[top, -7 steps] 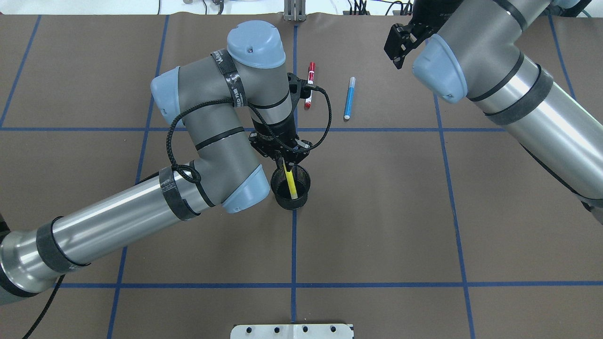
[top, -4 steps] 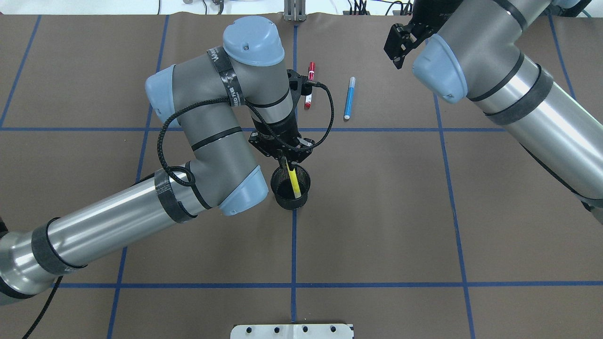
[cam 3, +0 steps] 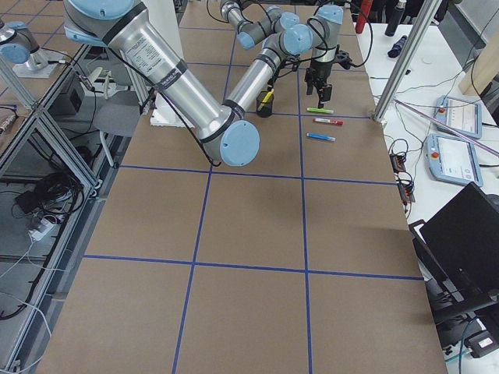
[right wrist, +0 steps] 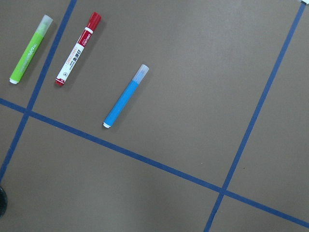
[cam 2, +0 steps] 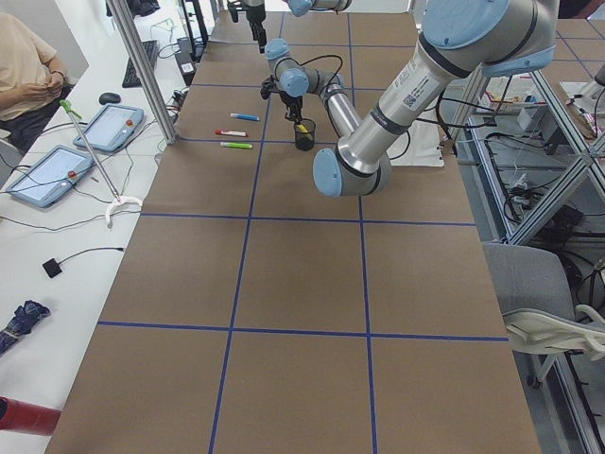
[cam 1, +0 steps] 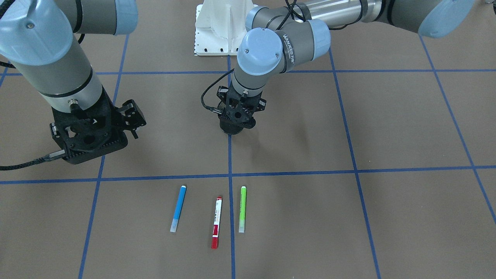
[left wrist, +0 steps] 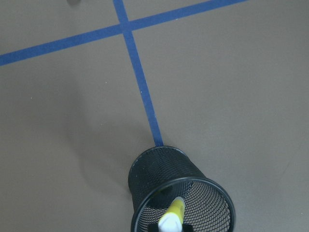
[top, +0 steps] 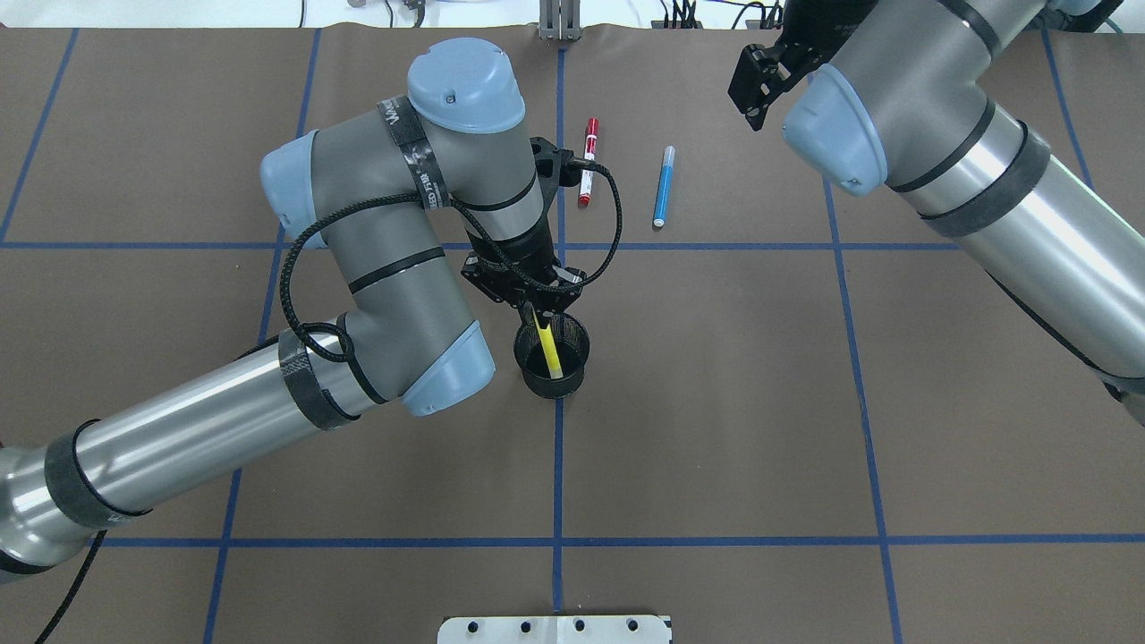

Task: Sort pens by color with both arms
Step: 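Lift the yellow highlighter up out of the cup with the left gripper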

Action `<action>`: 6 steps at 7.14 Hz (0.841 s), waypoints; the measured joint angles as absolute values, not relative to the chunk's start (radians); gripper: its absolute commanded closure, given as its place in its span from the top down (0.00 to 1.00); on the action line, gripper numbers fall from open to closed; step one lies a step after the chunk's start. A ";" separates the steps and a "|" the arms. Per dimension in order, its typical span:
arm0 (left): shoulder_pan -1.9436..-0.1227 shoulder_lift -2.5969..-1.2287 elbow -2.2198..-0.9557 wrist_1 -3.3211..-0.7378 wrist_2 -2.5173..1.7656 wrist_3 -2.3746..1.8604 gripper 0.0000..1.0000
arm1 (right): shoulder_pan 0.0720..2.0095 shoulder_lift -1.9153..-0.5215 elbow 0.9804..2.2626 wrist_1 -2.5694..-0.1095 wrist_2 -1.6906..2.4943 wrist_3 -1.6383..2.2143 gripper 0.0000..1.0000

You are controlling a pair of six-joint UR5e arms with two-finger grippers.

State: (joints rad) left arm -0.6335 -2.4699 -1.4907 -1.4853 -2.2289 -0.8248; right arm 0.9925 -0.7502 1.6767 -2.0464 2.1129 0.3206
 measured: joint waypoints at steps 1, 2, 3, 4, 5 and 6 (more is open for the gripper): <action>-0.634 -2.466 -1.491 -1.486 -2.229 -0.823 0.32 | 0.992 -0.750 1.677 -2.046 2.113 0.321 1.00; -0.633 -2.463 -1.491 -1.487 -2.229 -0.822 0.33 | 0.992 -0.750 1.677 -2.046 2.113 0.321 1.00; -0.633 -2.462 -1.490 -1.487 -2.229 -0.821 0.36 | 0.992 -0.749 1.677 -2.046 2.113 0.322 1.00; -0.632 -2.462 -1.488 -1.488 -2.229 -0.821 0.36 | 0.992 -0.750 1.677 -2.046 2.113 0.322 1.00; -0.632 -2.461 -1.487 -1.489 -2.229 -0.820 0.38 | 0.992 -0.750 1.676 -2.046 2.112 0.322 1.00; -0.632 -2.461 -1.486 -1.493 -2.229 -0.819 0.41 | 0.992 -0.750 1.676 -2.046 2.112 0.322 1.00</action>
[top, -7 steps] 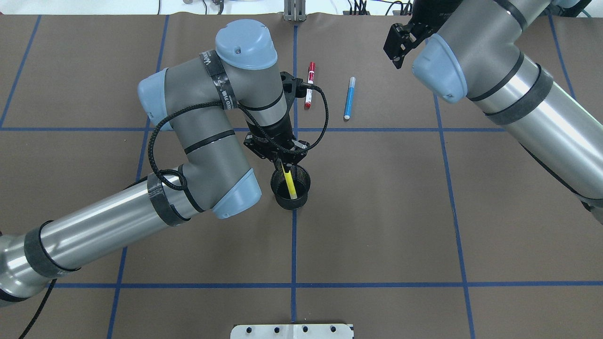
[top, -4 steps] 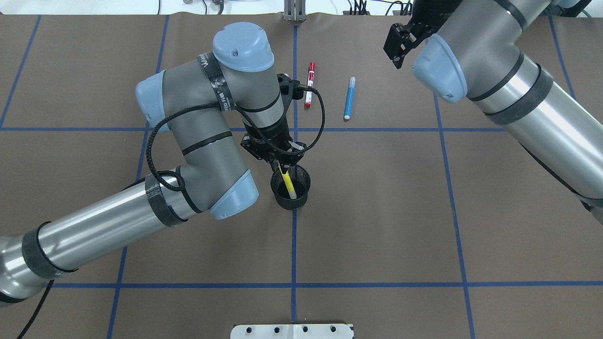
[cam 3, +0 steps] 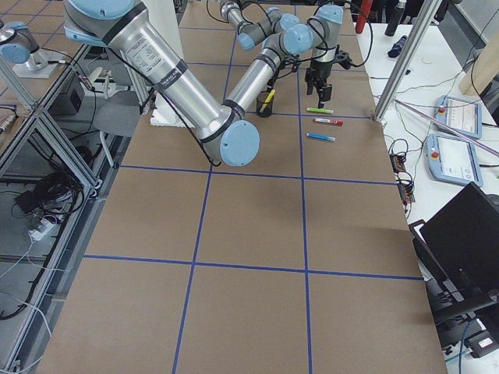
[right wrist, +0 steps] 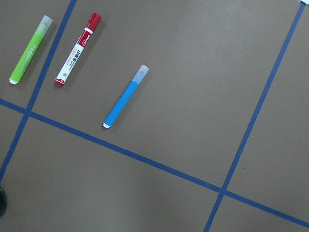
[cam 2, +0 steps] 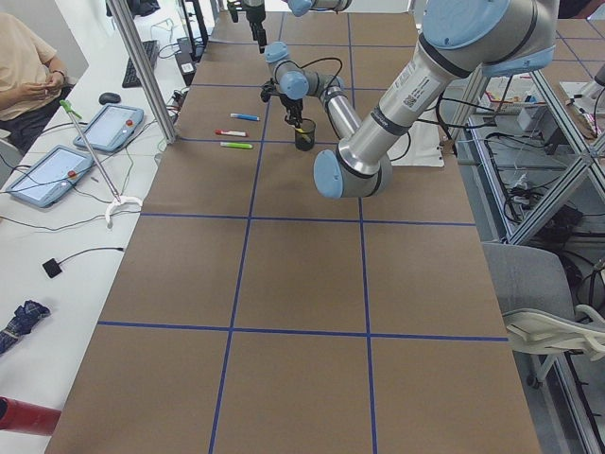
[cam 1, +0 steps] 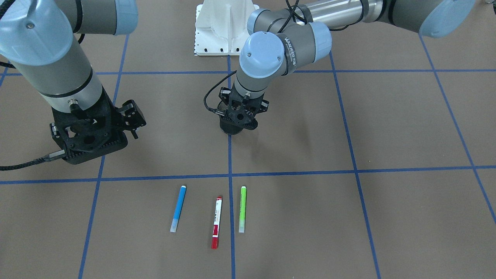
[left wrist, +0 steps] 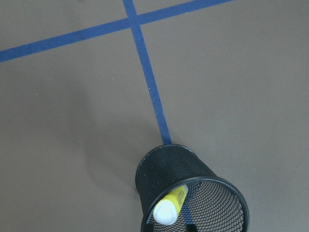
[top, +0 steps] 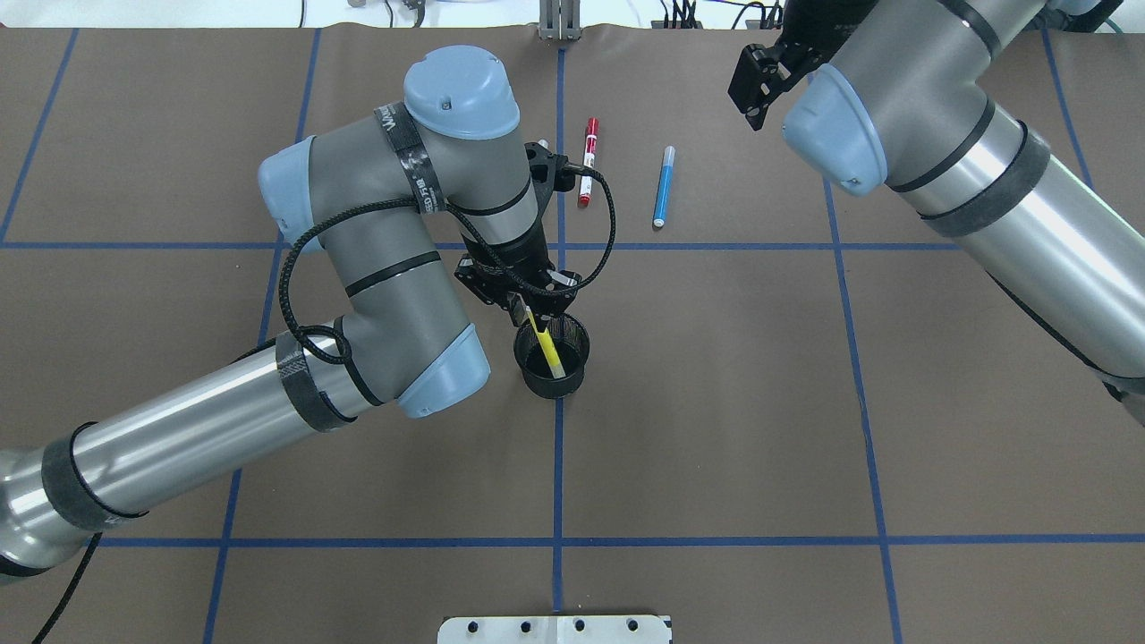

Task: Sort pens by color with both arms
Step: 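Lift the yellow highlighter up out of the cup with the left gripper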

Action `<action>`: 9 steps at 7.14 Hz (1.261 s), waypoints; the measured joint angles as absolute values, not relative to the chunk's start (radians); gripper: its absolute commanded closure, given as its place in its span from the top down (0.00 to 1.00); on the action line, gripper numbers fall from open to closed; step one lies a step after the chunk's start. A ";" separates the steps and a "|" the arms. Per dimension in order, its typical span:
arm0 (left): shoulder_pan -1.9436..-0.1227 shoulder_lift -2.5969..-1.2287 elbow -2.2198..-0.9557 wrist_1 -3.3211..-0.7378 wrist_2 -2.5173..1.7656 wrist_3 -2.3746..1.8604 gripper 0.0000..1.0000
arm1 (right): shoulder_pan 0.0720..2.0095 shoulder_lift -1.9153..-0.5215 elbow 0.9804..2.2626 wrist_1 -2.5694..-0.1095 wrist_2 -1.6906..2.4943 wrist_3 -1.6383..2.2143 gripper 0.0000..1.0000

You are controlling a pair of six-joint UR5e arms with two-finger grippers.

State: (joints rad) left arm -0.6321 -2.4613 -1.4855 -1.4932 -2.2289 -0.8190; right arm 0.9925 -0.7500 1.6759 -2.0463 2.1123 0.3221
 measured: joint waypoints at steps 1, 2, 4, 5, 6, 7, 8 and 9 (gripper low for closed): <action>-0.632 -2.460 -1.483 -1.499 -2.228 -0.818 0.43 | 0.992 -0.750 1.675 -2.046 2.113 0.322 1.00; -0.632 -2.459 -1.481 -1.502 -2.225 -0.816 0.44 | 0.992 -0.750 1.675 -2.046 2.113 0.322 1.00; -0.632 -2.460 -1.472 -1.503 -2.222 -0.817 0.44 | 0.991 -0.750 1.675 -2.046 2.113 0.322 1.00; -0.632 -2.463 -1.462 -1.514 -2.222 -0.820 0.44 | 0.991 -0.751 1.675 -2.046 2.112 0.321 1.00; -0.632 -2.467 -1.442 -1.541 -2.221 -0.822 0.44 | 0.991 -0.751 1.675 -2.046 2.112 0.321 1.00; -0.632 -2.474 -1.423 -1.565 -2.221 -0.824 0.44 | 0.991 -0.751 1.675 -2.046 2.112 0.321 1.00; -0.632 -2.479 -1.413 -1.576 -2.221 -0.825 0.42 | 0.991 -0.752 1.675 -2.046 2.112 0.321 1.00; -0.632 -2.483 -1.410 -1.580 -2.222 -0.827 0.42 | 0.991 -0.752 1.675 -2.046 2.112 0.321 1.00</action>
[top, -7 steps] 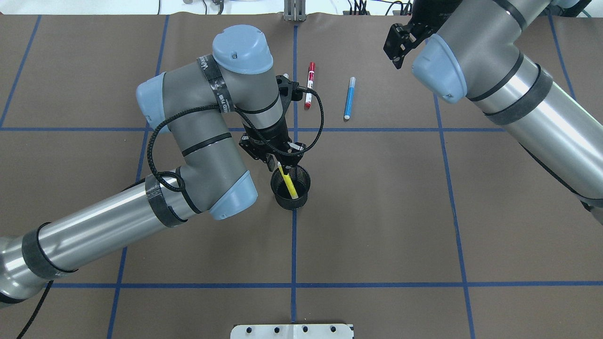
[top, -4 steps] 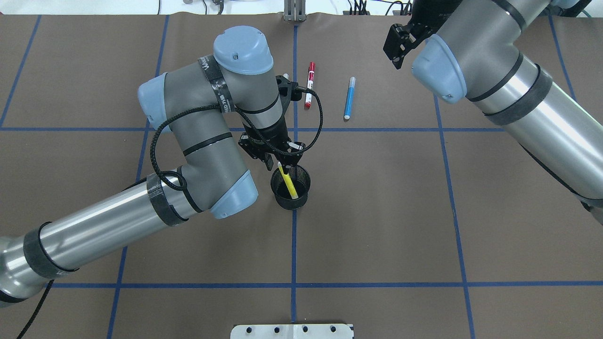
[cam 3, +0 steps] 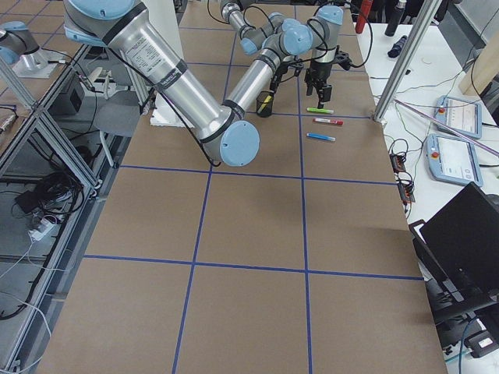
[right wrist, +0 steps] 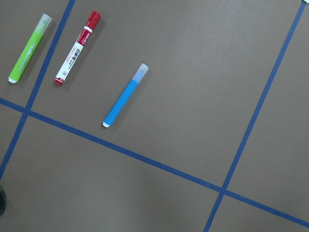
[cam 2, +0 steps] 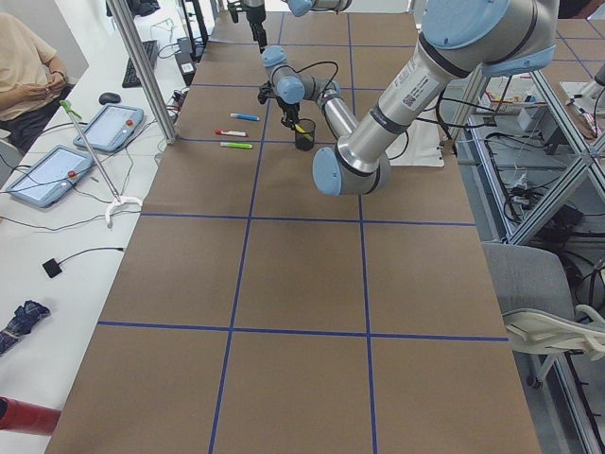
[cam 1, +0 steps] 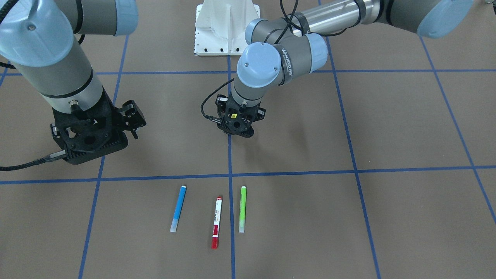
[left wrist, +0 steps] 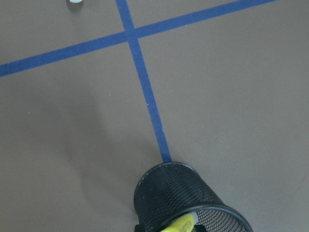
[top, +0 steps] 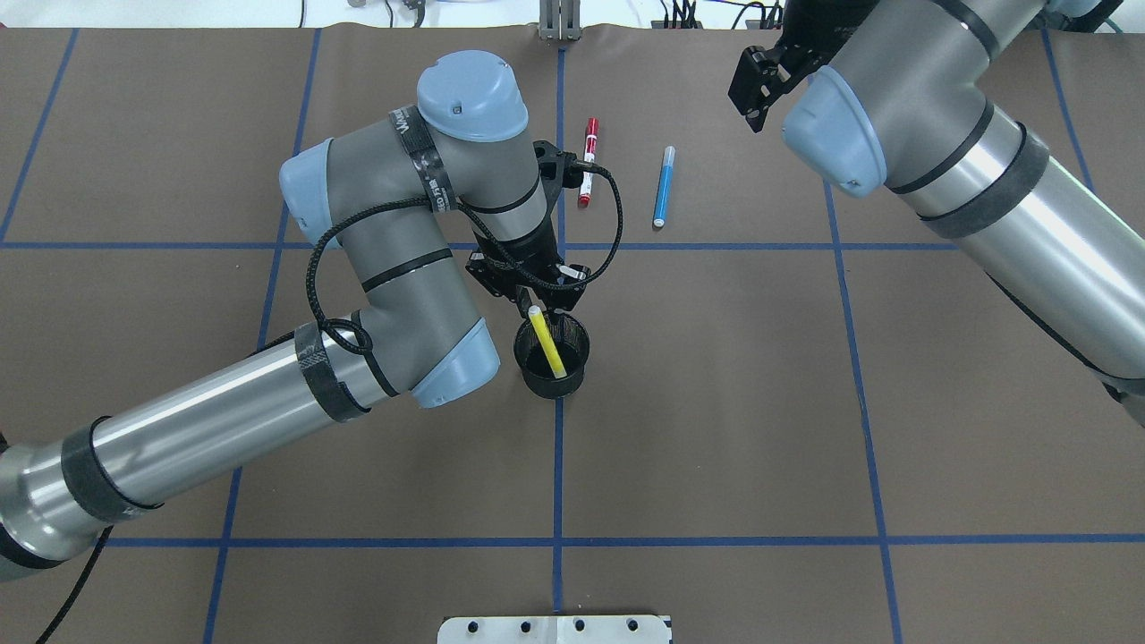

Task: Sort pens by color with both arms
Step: 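Lift the yellow highlighter up out of the cup with the left gripper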

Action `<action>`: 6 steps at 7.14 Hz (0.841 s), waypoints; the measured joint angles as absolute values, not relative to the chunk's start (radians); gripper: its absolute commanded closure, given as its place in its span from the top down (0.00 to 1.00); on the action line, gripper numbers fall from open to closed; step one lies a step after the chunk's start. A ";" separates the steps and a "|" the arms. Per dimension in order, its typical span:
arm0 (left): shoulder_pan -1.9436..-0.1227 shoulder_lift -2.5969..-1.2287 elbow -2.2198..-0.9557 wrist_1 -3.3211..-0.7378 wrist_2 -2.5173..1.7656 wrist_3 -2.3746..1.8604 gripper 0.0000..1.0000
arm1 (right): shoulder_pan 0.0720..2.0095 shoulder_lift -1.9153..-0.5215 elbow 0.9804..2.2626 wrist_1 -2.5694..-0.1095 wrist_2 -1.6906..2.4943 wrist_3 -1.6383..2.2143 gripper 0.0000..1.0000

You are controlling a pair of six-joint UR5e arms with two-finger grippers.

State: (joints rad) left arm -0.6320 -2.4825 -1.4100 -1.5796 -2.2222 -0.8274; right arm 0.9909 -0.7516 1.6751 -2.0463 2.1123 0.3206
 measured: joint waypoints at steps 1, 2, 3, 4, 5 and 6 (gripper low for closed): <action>-0.632 -2.483 -1.410 -1.580 -2.223 -0.829 0.41 | 0.991 -0.752 1.675 -2.046 2.112 0.321 1.00; -0.632 -2.482 -1.411 -1.579 -2.223 -0.830 0.38 | 0.991 -0.752 1.675 -2.046 2.112 0.321 1.00; -0.632 -2.481 -1.411 -1.579 -2.223 -0.830 0.33 | 0.991 -0.752 1.675 -2.046 2.112 0.321 1.00; -0.632 -2.481 -1.412 -1.578 -2.223 -0.830 0.26 | 0.991 -0.752 1.675 -2.046 2.112 0.321 1.00; -0.632 -2.481 -1.412 -1.577 -2.223 -0.830 0.19 | 0.991 -0.752 1.675 -2.046 2.112 0.321 1.00; -0.632 -2.480 -1.414 -1.575 -2.222 -0.830 0.08 | 0.991 -0.752 1.675 -2.046 2.112 0.321 1.00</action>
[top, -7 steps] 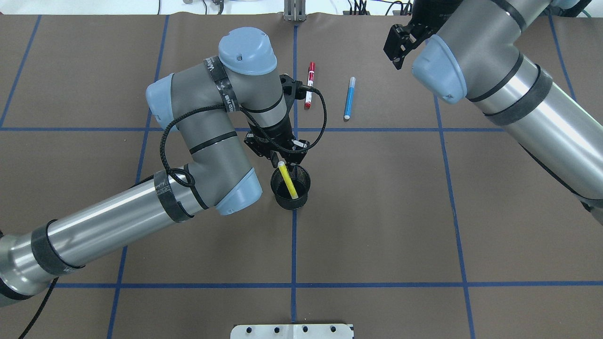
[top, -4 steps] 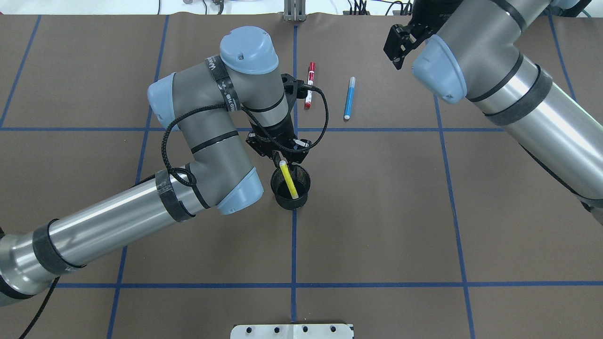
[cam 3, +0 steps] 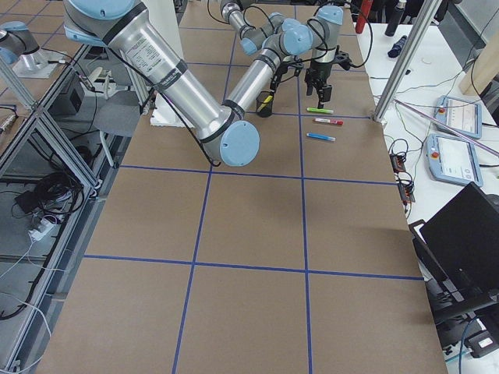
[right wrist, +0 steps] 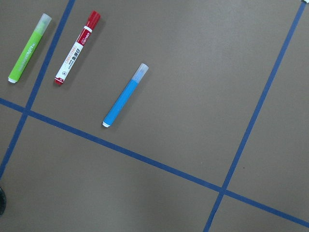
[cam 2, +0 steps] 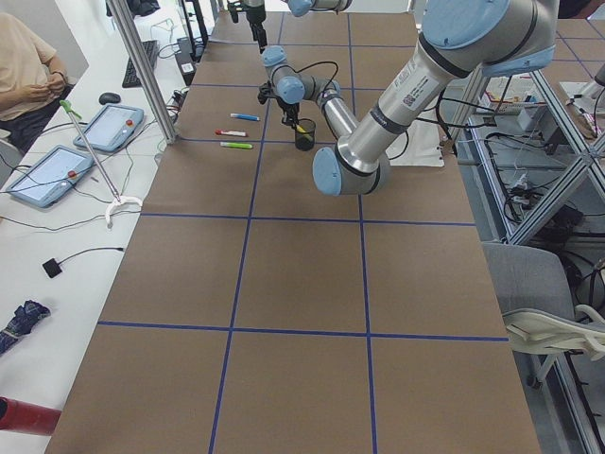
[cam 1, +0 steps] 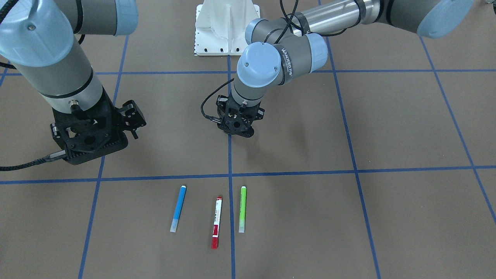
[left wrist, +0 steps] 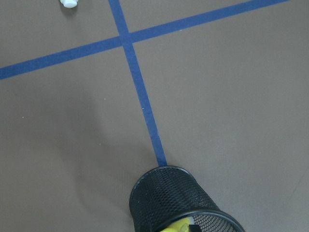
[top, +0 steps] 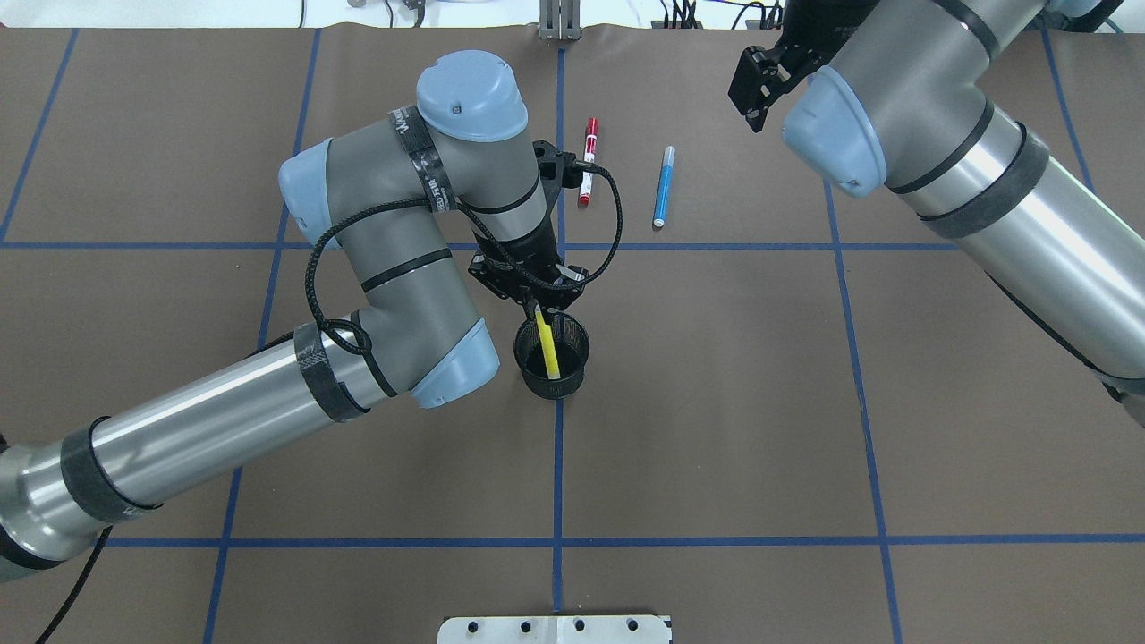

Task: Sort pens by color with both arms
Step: 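Lift the yellow highlighter up out of the cup with the left gripper, then carry the yellow highlighter farther from the robot and lower it beside the green marker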

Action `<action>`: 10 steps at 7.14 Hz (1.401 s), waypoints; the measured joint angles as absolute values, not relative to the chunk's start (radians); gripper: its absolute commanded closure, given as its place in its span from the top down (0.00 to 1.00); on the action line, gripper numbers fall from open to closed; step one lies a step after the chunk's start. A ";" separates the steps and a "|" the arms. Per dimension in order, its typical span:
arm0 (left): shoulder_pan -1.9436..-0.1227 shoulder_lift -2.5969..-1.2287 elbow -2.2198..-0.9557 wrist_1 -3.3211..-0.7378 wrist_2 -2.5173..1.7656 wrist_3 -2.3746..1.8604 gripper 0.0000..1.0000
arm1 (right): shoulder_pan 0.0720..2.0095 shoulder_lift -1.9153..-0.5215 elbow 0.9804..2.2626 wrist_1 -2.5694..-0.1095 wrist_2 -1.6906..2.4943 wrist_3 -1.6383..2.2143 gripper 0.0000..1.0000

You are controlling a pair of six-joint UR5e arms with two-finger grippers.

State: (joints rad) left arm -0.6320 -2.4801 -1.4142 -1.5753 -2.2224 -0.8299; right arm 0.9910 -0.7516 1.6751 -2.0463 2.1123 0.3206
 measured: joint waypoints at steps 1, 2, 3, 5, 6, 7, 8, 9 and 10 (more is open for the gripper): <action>-0.632 -2.479 -1.419 -1.573 -2.222 -0.831 0.05 | 0.991 -0.752 1.675 -2.046 2.112 0.321 1.00; -0.632 -2.478 -1.430 -1.571 -2.221 -0.834 0.05 | 0.991 -0.751 1.675 -2.046 2.112 0.321 1.00; -0.634 -2.475 -1.454 -1.569 -2.222 -0.838 0.05 | 0.991 -0.751 1.675 -2.046 2.112 0.321 1.00; -0.641 -2.466 -1.546 -1.560 -2.226 -0.857 0.00 | 0.991 -0.749 1.676 -2.046 2.112 0.321 1.00; -0.650 -2.465 -1.605 -1.554 -2.228 -0.889 0.00 | 0.991 -0.749 1.677 -2.046 2.112 0.321 1.00; -0.664 -2.465 -1.660 -1.552 -2.230 -0.921 0.00 | 0.992 -0.749 1.677 -2.045 2.112 0.321 1.00; -0.686 -2.465 -1.708 -1.552 -2.229 -0.943 0.00 | 0.992 -0.749 1.677 -2.045 2.112 0.321 1.00; -0.717 -2.465 -1.747 -1.554 -2.224 -0.953 0.00 | 0.992 -0.749 1.678 -2.045 2.112 0.321 1.00; -0.751 -2.465 -1.783 -1.558 -2.197 -0.954 0.00 | 0.992 -0.749 1.678 -2.045 2.112 0.321 1.00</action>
